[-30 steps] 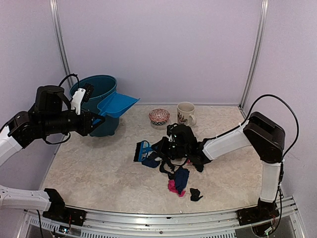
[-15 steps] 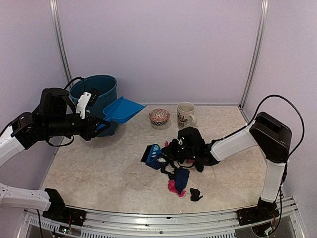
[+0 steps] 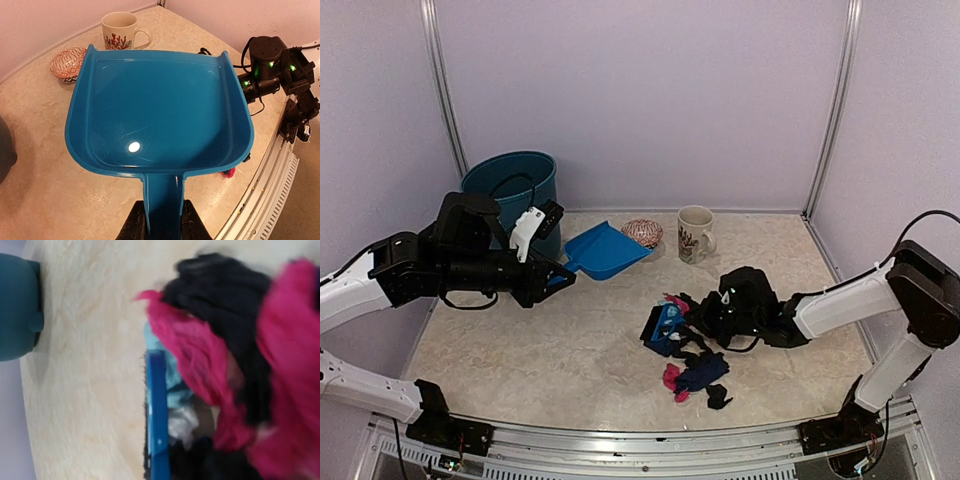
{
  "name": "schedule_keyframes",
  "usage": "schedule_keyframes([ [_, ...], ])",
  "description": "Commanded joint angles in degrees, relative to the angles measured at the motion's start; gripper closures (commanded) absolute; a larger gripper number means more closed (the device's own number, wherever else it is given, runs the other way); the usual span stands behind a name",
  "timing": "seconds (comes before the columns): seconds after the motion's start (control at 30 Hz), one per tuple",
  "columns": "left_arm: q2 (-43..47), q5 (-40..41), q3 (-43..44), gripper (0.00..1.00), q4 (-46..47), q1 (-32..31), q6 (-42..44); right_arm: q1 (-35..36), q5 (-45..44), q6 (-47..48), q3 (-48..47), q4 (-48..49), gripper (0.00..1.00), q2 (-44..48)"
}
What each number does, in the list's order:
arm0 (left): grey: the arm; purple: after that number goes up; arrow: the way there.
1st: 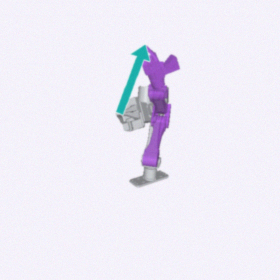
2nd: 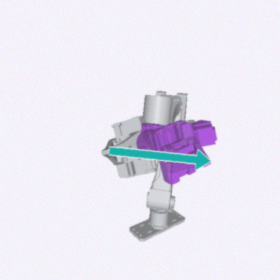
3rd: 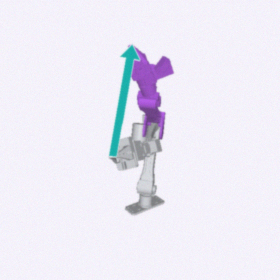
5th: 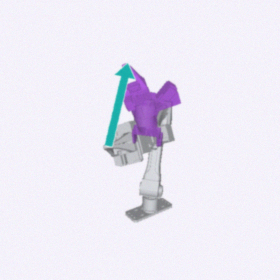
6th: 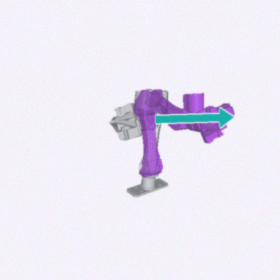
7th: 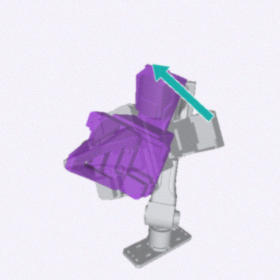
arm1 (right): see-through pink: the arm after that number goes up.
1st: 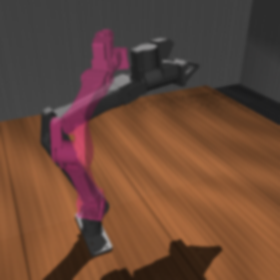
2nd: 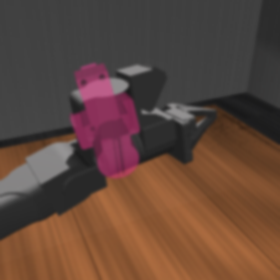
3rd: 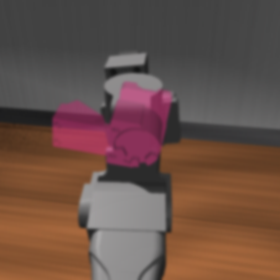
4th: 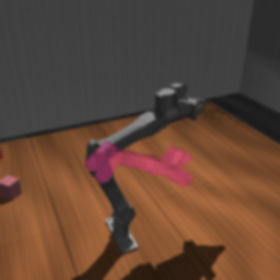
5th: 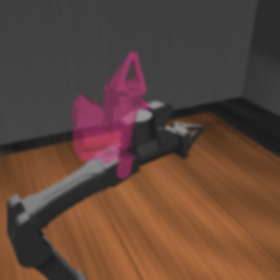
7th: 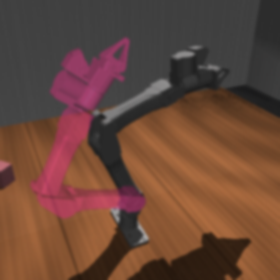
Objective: Sweep away the paper scraps from the table
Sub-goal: Sweep the paper scraps at the center of the board.
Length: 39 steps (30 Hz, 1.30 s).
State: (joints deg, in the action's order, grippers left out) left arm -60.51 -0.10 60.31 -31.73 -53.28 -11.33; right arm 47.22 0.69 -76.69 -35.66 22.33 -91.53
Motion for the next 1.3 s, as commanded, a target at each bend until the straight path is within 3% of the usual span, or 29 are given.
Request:
schedule_keyframes([
  [0.0,-0.7,1.9,-1.9,1.0,3.5,-2.5,-1.4,-0.6,-2.5,1.4,5.4,-5.3,1.0,8.3],
  [0.33,-1.6,0.8,-5.8,1.0,7.5,-2.8,-2.1,-0.6,-3.6,18.0,3.0,-21.2,1.0,30.9],
  [0.57,-1.0,0.6,-8.5,1.0,7.8,-2.9,-4.5,-0.6,7.2,33.2,-3.0,-35.3,1.0,39.4],
  [0.77,1.4,2.3,-9.9,1.0,8.1,-2.9,-5.5,0.3,25.0,43.0,-5.3,-42.9,1.0,36.3],
  [0.83,1.4,2.4,-9.8,1.0,8.0,-2.9,-5.1,2.4,26.2,46.1,-7.0,-46.6,1.0,33.8],
  [1.03,0.5,2.4,-9.8,1.0,7.8,-2.9,-4.5,9.3,20.2,54.6,-15.7,-58.5,1.0,26.0],
  [1.27,0.0,1.5,-11.0,1.0,7.8,-2.9,-4.2,10.4,8.6,60.4,-21.9,-67.6,1.0,17.2],
])
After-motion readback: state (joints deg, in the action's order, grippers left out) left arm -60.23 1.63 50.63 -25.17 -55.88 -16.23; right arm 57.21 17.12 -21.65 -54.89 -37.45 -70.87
